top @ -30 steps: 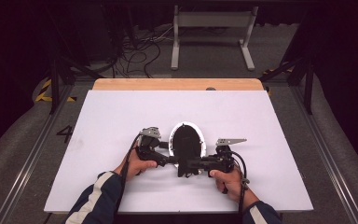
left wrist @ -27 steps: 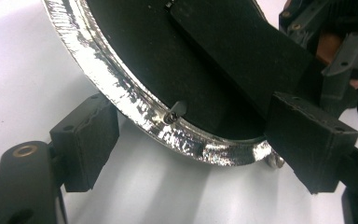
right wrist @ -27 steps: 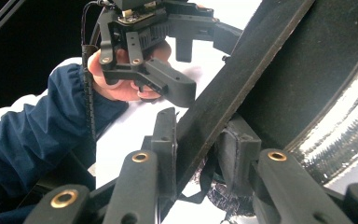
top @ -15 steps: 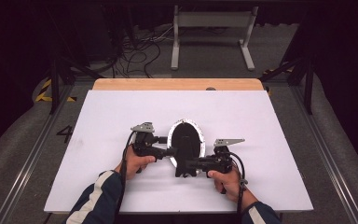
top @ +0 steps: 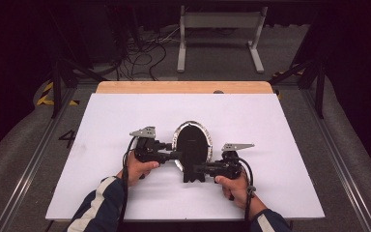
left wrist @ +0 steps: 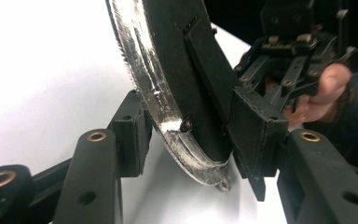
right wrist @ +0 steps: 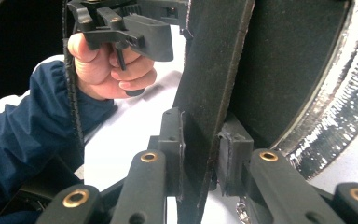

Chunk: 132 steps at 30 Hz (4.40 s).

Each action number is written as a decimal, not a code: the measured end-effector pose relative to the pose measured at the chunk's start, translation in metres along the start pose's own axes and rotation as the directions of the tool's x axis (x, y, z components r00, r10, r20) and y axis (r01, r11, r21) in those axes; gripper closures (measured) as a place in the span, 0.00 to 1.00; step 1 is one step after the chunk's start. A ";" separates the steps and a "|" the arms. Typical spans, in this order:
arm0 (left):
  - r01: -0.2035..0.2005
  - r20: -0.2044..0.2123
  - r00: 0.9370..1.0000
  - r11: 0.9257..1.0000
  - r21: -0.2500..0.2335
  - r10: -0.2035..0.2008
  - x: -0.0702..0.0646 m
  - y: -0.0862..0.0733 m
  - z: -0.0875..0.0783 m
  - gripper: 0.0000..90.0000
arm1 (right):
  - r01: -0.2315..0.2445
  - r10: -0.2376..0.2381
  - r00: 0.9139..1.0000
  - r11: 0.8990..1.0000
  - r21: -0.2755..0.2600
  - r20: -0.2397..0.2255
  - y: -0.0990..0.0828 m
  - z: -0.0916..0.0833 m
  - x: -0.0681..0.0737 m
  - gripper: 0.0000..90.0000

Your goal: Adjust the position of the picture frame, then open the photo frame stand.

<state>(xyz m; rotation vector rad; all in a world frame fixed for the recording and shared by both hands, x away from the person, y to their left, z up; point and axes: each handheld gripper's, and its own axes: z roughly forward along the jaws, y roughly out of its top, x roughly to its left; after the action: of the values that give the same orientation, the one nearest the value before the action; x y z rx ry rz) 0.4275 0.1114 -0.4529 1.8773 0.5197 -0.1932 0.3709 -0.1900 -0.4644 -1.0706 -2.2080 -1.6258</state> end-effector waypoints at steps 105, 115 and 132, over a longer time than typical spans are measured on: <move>-0.400 -0.413 0.808 0.906 0.141 0.421 -0.050 0.014 0.020 0.74 | 0.137 -0.154 0.970 0.986 0.099 0.186 0.004 -0.006 0.021 0.83; -0.349 -0.376 0.829 0.909 0.230 0.414 -0.024 0.007 0.043 0.55 | 0.134 -0.153 0.973 0.984 0.119 0.171 -0.002 -0.005 0.020 0.84; -0.380 -0.391 0.794 0.881 0.281 0.466 -0.025 0.007 0.053 0.77 | 0.121 -0.143 0.971 0.985 0.120 0.190 -0.002 -0.008 0.019 0.85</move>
<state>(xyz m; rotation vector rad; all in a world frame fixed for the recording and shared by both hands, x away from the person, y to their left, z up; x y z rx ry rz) 0.4141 0.0540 -0.4564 2.1843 0.3747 0.5270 0.3541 -0.1890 -0.4530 -1.1213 -2.5135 -1.4866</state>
